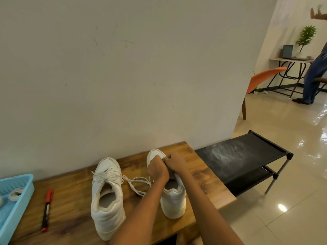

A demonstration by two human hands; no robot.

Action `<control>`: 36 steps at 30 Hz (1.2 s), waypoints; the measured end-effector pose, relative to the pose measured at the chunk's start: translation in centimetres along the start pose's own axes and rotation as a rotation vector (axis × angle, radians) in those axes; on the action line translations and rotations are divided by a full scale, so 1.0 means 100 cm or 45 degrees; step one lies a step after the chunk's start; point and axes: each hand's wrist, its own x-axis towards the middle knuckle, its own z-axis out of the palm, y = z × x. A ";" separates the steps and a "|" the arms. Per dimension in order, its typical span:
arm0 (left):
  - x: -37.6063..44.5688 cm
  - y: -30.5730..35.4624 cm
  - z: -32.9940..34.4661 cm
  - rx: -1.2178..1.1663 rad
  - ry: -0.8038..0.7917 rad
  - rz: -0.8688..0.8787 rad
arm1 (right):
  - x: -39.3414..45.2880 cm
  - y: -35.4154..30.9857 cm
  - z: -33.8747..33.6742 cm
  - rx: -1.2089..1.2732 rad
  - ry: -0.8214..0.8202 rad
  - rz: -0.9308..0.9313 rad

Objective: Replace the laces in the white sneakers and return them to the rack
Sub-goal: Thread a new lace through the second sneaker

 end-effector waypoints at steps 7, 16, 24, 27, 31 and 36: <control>-0.005 0.001 0.005 -0.080 -0.061 0.015 | 0.008 0.008 -0.018 0.433 -0.190 0.197; 0.009 -0.006 0.014 -0.007 0.380 0.108 | 0.037 -0.006 -0.070 2.008 0.483 0.280; 0.017 -0.010 0.021 -0.008 0.251 -0.034 | 0.039 -0.011 -0.105 0.014 0.188 -0.371; 0.018 -0.012 0.021 -0.041 0.248 -0.027 | 0.033 0.006 -0.049 -0.551 -0.141 -0.187; 0.020 -0.014 0.021 -0.064 0.219 -0.041 | 0.020 0.012 -0.029 -0.558 -0.204 -0.126; 0.022 -0.014 0.023 0.003 0.206 -0.033 | 0.031 0.018 -0.060 0.934 0.083 0.144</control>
